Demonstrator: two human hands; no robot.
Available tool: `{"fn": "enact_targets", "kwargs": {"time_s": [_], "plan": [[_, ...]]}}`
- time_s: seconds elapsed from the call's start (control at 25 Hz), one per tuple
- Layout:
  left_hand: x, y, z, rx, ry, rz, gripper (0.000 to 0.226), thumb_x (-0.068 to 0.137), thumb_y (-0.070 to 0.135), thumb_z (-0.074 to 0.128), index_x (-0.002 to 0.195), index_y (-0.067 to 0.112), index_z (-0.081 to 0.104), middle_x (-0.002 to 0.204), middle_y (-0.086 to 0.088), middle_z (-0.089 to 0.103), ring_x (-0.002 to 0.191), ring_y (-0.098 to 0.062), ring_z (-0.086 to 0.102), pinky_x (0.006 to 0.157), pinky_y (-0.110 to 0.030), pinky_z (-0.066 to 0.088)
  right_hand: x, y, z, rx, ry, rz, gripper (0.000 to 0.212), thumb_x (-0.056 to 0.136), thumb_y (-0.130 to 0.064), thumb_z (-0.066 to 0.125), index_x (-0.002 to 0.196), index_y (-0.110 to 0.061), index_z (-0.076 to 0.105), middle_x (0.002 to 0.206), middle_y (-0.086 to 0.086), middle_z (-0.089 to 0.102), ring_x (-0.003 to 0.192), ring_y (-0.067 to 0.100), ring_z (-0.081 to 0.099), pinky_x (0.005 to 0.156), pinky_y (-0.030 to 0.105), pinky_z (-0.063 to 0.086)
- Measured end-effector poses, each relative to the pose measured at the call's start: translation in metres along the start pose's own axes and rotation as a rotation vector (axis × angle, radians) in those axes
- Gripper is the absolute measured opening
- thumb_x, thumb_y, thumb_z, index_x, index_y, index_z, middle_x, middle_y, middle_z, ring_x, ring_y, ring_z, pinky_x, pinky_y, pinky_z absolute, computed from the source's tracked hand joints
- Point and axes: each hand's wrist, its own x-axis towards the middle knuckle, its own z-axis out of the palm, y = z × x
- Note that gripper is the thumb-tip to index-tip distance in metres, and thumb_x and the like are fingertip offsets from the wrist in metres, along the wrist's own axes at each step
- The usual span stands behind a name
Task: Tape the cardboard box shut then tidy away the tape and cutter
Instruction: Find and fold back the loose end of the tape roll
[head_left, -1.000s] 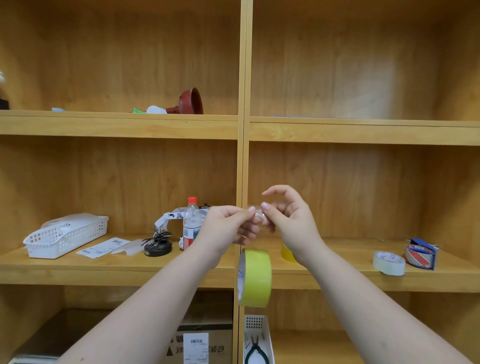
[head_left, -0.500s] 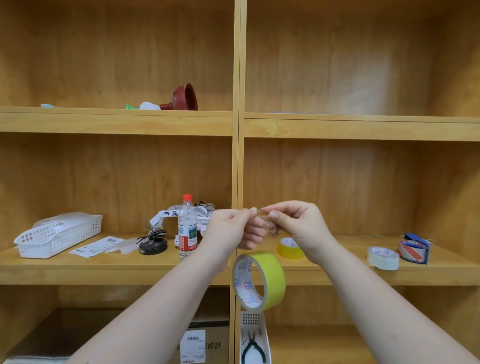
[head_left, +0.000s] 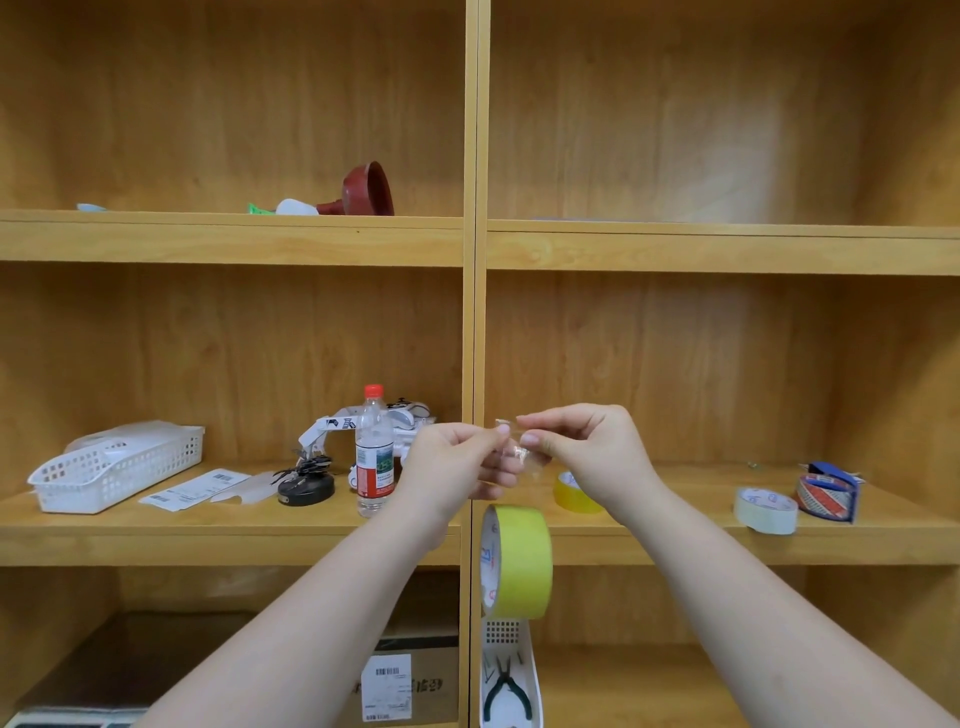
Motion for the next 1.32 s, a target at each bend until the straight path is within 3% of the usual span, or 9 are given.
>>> {"fn": "enact_targets", "kwargs": {"time_s": [0.24, 0.44, 0.6, 0.72, 0.88, 0.96, 1.08, 1.2, 1.32], "plan": [[0.000, -0.005, 0.004, 0.027, 0.043, 0.040, 0.030, 0.094, 0.022, 0.057, 0.087, -0.002, 0.073, 0.067, -0.006, 0.071, 0.056, -0.010, 0.065, 0.054, -0.023, 0.054, 0.000, 0.003, 0.007, -0.078, 0.067, -0.002, 0.012, 0.076, -0.002, 0.073, 0.082, -0.011, 0.076, 0.068, 0.003, 0.071, 0.053, 0.003, 0.058, 0.058, 0.015, 0.049], [0.002, -0.016, 0.002, 0.072, 0.073, 0.067, 0.027, 0.092, 0.027, 0.060, 0.086, 0.007, 0.077, 0.077, -0.007, 0.076, 0.072, -0.016, 0.070, 0.067, -0.029, 0.056, 0.000, 0.005, 0.011, -0.149, 0.049, 0.000, 0.010, 0.079, -0.002, 0.069, 0.078, -0.011, 0.075, 0.061, -0.008, 0.066, 0.050, -0.001, 0.054, 0.056, 0.011, 0.045], [0.001, -0.020, -0.004, 0.147, 0.123, 0.117, 0.023, 0.088, 0.033, 0.064, 0.084, 0.017, 0.080, 0.083, 0.004, 0.076, 0.087, -0.004, 0.066, 0.083, -0.028, 0.050, -0.002, 0.003, 0.014, -0.192, 0.029, -0.052, 0.010, 0.081, -0.003, 0.067, 0.076, -0.009, 0.074, 0.061, -0.007, 0.064, 0.053, -0.001, 0.053, 0.057, 0.011, 0.044], [-0.001, -0.021, -0.011, 0.216, 0.155, 0.145, 0.023, 0.085, 0.039, 0.065, 0.085, 0.021, 0.079, 0.084, 0.005, 0.077, 0.093, -0.005, 0.065, 0.087, -0.029, 0.048, -0.002, 0.001, 0.016, -0.212, 0.019, -0.068, 0.009, 0.082, -0.006, 0.067, 0.077, -0.010, 0.074, 0.062, -0.007, 0.064, 0.055, 0.000, 0.054, 0.057, 0.011, 0.044], [0.001, -0.017, -0.018, 0.265, 0.109, 0.224, 0.037, 0.078, 0.039, 0.074, 0.113, 0.029, 0.066, 0.078, 0.001, 0.074, 0.085, -0.011, 0.068, 0.073, -0.020, 0.050, -0.004, 0.000, 0.015, -0.217, 0.017, -0.076, 0.009, 0.082, -0.007, 0.067, 0.078, -0.009, 0.074, 0.062, -0.009, 0.064, 0.057, -0.002, 0.057, 0.057, 0.010, 0.044], [0.005, -0.018, -0.018, 0.356, 0.084, 0.293, 0.029, 0.078, 0.036, 0.075, 0.105, 0.030, 0.071, 0.077, 0.003, 0.072, 0.080, -0.015, 0.066, 0.070, -0.024, 0.052, -0.006, -0.001, 0.014, -0.219, 0.010, -0.075, 0.010, 0.083, -0.007, 0.067, 0.078, -0.011, 0.074, 0.063, -0.010, 0.064, 0.058, -0.002, 0.057, 0.057, 0.011, 0.044], [0.006, -0.016, -0.016, 0.448, 0.071, 0.351, 0.013, 0.080, 0.034, 0.073, 0.089, 0.027, 0.078, 0.075, 0.013, 0.070, 0.075, -0.001, 0.061, 0.068, -0.020, 0.048, -0.010, -0.002, 0.011, -0.253, 0.008, -0.077, 0.010, 0.083, -0.012, 0.068, 0.076, -0.016, 0.074, 0.062, -0.011, 0.063, 0.058, 0.000, 0.055, 0.057, 0.012, 0.043], [0.006, -0.011, -0.014, 0.531, 0.061, 0.352, 0.010, 0.082, 0.035, 0.071, 0.084, 0.027, 0.076, 0.074, 0.013, 0.069, 0.076, -0.001, 0.061, 0.067, -0.017, 0.046, -0.014, -0.002, 0.006, -0.340, 0.004, -0.051, 0.015, 0.084, -0.021, 0.067, 0.069, -0.024, 0.067, 0.060, -0.011, 0.060, 0.056, 0.001, 0.051, 0.055, 0.011, 0.039], [0.010, -0.012, -0.012, 0.550, 0.027, 0.322, 0.014, 0.085, 0.033, 0.068, 0.077, 0.022, 0.073, 0.065, 0.011, 0.062, 0.061, -0.003, 0.055, 0.061, -0.022, 0.044, -0.014, 0.000, 0.006, -0.390, -0.002, -0.037, 0.022, 0.084, -0.023, 0.067, 0.063, -0.028, 0.060, 0.058, -0.012, 0.057, 0.054, 0.001, 0.047, 0.053, 0.012, 0.035]]}}
